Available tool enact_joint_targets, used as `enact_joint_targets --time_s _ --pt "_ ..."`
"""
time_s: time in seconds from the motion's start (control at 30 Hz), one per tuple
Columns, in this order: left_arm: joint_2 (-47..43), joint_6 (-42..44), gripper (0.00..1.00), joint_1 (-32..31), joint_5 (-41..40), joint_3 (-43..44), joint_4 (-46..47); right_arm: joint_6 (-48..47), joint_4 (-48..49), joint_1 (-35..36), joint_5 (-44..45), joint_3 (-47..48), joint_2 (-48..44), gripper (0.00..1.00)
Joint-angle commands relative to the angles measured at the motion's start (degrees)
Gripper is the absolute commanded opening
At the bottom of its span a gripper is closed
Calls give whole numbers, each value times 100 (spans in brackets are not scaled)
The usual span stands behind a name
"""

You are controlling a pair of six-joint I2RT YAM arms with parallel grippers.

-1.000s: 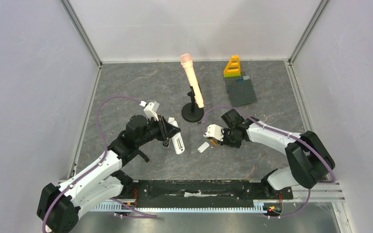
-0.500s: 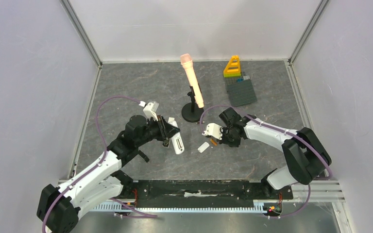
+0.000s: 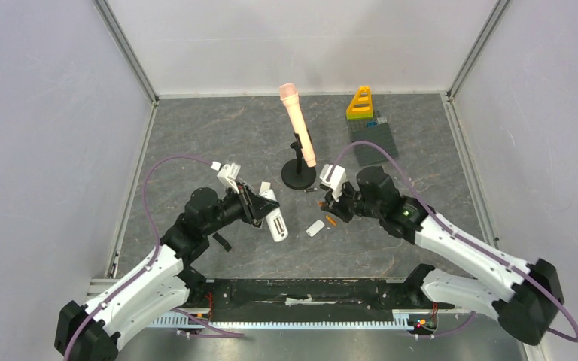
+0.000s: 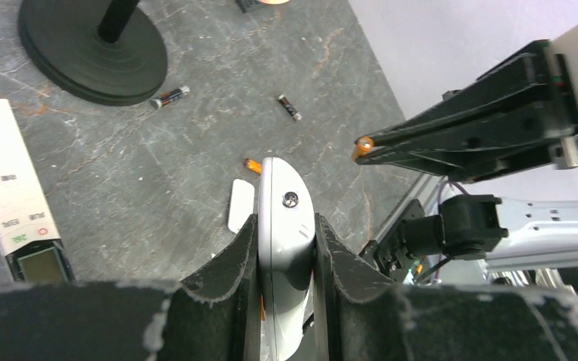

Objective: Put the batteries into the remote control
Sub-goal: Load the battery into the remote control.

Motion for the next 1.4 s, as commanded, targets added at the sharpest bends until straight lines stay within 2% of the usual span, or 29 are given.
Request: enact_joint_targets --time_s 0.0,0.1,0.2,0.33,0.53,0.63,0.8,0.9,1.37 --pt "-408 -320 2 25 514 -310 1113 2371 1201 426 318 -308 -690 0" --pt "-572 -501 2 18 826 -565 1818 3492 1589 714 189 -332 -784 0" --pt "-613 -714 2 13 999 -753 2452 3903 2392 1366 246 -539 -827 0" --pt "-600 -922 2 15 1090 -808 2802 3919 3116 2221 1207 -689 -895 0" --pt "-786 -983 2 14 1168 -793 2750 3417 3068 2966 2515 -542 -756 0" --pt "-845 -1107 2 23 1081 -743 2569 3274 3133 3217 3001 -505 -670 0" --pt "-613 -1178 2 15 924 -233 1374 3110 3255 3422 3575 -430 -456 0" --pt "-530 -1277 2 18 836 -76 989 3057 3243 3471 3730 -370 -311 0" --pt "-171 -1817 2 21 692 386 280 3132 3133 3517 3909 -488 46 0"
